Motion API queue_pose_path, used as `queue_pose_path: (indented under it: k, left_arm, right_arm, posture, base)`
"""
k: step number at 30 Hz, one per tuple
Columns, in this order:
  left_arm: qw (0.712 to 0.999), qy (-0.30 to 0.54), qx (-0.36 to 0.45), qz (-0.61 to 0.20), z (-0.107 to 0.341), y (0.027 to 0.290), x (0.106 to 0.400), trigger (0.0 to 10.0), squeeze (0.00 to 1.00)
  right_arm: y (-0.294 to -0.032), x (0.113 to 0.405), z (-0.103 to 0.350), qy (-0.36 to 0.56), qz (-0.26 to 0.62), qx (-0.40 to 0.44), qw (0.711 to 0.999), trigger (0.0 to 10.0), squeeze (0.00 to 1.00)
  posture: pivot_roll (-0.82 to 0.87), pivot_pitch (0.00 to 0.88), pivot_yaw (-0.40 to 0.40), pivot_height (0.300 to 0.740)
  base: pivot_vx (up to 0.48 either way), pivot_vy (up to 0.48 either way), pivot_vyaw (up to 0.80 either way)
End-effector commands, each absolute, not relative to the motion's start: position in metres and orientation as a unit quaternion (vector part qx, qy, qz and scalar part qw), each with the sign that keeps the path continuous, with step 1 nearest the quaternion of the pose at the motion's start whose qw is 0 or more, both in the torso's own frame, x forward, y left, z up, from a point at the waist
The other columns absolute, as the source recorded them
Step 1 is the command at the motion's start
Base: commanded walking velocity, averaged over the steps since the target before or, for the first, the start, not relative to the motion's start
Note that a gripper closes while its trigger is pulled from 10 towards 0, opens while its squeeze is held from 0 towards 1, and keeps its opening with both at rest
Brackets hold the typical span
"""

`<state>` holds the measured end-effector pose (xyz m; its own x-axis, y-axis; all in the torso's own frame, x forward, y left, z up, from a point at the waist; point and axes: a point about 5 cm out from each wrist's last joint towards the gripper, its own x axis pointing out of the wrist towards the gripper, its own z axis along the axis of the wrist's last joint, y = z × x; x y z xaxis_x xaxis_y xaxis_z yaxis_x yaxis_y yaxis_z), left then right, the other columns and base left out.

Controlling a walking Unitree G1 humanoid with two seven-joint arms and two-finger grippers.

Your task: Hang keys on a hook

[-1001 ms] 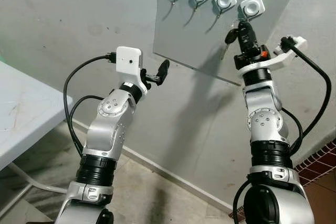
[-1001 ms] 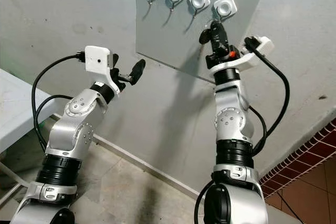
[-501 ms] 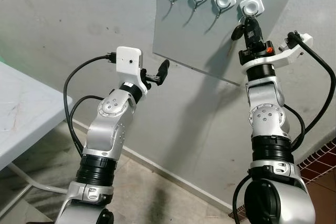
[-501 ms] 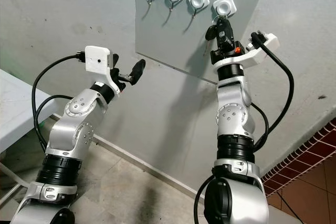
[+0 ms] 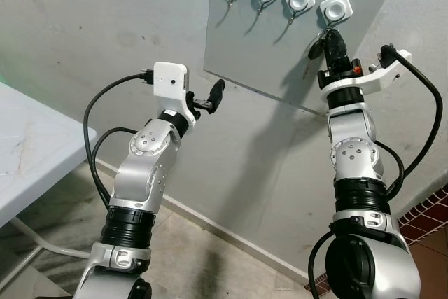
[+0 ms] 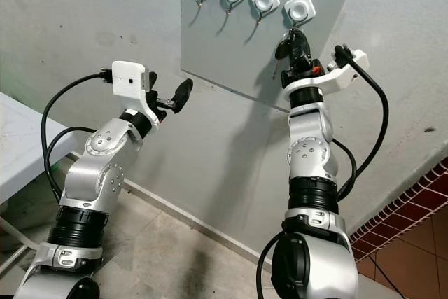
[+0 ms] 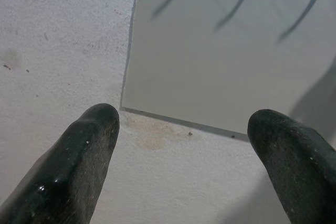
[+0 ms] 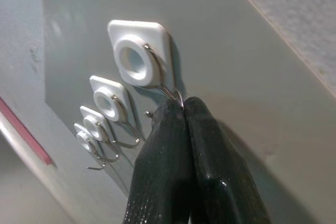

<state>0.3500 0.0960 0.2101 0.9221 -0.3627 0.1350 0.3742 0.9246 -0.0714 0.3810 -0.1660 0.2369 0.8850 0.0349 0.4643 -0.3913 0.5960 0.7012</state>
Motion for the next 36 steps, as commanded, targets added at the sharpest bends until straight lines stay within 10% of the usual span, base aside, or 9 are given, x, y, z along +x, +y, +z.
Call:
queue_pose_path:
  k: [1, 2, 36]
  left_arm:
    - [0.978, -0.071, -0.049, -0.192, 0.218, 0.092, 0.349, 10.0, 0.00]
    - [0.978, -0.071, -0.048, -0.192, 0.218, 0.092, 0.349, 10.0, 0.00]
    - [0.980, 0.100, -0.095, -0.144, 0.090, 0.121, 0.323, 10.0, 0.00]
  right_arm:
    - [-0.173, 0.381, 0.237, -0.208, 0.111, 0.439, 0.867, 10.0, 0.00]
    - [-0.172, 0.380, 0.235, -0.207, 0.116, 0.443, 0.865, 10.0, 1.00]
    - [-0.162, 0.314, 0.104, -0.032, 0.068, 0.166, 0.983, 10.0, 1.00]
  posture:
    - [-0.03, 0.001, -0.098, 0.724]
    - [-0.03, 0.000, -0.098, 0.724]
    - [-0.06, 0.000, -0.050, 0.724]
  base:
    - [0.000, 0.000, 0.00]
    - [0.000, 0.000, 0.00]
    - [0.000, 0.000, 0.00]
